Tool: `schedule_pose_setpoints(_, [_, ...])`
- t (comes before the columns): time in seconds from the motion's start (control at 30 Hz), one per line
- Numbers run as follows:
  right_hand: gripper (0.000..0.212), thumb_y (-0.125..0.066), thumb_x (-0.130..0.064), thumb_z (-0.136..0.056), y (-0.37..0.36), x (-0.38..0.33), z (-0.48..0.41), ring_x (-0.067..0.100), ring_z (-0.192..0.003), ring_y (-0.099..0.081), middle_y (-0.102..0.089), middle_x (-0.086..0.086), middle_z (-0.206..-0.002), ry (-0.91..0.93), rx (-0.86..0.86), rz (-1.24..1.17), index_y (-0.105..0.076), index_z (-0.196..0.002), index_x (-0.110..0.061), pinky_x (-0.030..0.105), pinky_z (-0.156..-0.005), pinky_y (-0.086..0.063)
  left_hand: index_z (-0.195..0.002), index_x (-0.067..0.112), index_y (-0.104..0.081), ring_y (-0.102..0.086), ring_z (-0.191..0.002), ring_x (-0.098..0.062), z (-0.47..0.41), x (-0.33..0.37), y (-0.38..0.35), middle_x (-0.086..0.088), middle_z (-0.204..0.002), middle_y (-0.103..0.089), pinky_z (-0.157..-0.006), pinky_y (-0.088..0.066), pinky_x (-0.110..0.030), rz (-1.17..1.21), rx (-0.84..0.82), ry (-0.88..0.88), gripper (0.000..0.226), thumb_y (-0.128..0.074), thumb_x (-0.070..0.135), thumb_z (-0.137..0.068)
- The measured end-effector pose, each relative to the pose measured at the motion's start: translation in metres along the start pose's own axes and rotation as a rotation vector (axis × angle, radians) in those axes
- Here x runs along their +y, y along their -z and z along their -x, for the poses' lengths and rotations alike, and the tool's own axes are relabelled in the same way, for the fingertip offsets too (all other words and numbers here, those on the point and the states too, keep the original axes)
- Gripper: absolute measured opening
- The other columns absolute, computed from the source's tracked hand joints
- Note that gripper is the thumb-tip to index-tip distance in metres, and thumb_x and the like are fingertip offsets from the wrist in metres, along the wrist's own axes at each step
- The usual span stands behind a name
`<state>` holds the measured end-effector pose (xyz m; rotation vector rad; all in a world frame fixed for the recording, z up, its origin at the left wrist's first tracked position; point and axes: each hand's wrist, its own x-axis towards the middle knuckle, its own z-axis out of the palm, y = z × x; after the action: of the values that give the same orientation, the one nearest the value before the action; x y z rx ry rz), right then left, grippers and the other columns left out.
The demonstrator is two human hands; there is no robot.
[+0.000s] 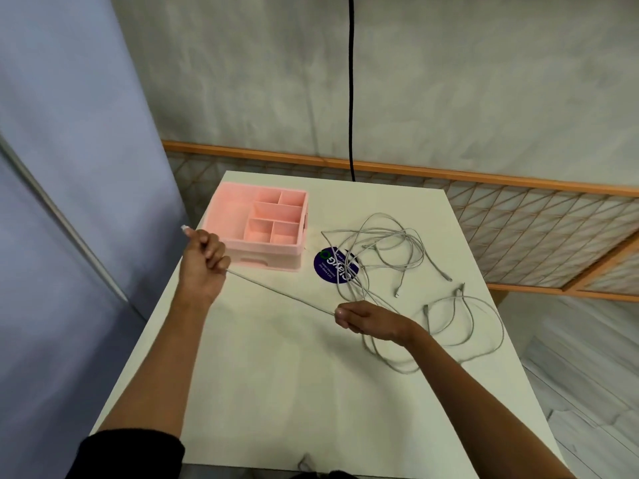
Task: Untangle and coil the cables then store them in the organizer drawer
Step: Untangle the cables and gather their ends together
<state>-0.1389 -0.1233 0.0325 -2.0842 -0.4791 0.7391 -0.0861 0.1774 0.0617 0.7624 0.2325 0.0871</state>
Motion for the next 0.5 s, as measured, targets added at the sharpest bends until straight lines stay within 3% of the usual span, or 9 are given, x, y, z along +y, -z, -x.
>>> schedule_pose_setpoints(0.37, [0.032, -0.038, -0.026, -0.102, 0.028, 0.067, 0.038, 0.001, -0.062, -0.036, -0.041, -0.014, -0.065, -0.142, 0.112, 0.091, -0.047, -0.072, -0.019, 0.016, -0.066, -0.034, -0.047, 0.025, -0.049, -0.023, -0.035, -0.007, -0.004, 0.007, 0.026, 0.008, -0.041, -0.029, -0.036, -0.015, -0.017, -0.033, 0.162, -0.090, 0.063, -0.027, 0.055, -0.099])
schedule_pose_setpoints(0.5, [0.033, -0.040, -0.032, -0.100, 0.028, 0.089, 0.048, 0.006, -0.064, -0.037, -0.043, -0.013, -0.065, -0.184, 0.117, 0.122, -0.049, -0.069, -0.026, 0.023, -0.066, -0.034, -0.056, 0.025, -0.045, -0.023, -0.037, -0.005, -0.001, 0.003, 0.034, 0.011, -0.043, -0.029, -0.037, -0.015, -0.017, -0.188, 0.179, -0.112, 0.055, -0.026, 0.057, -0.097])
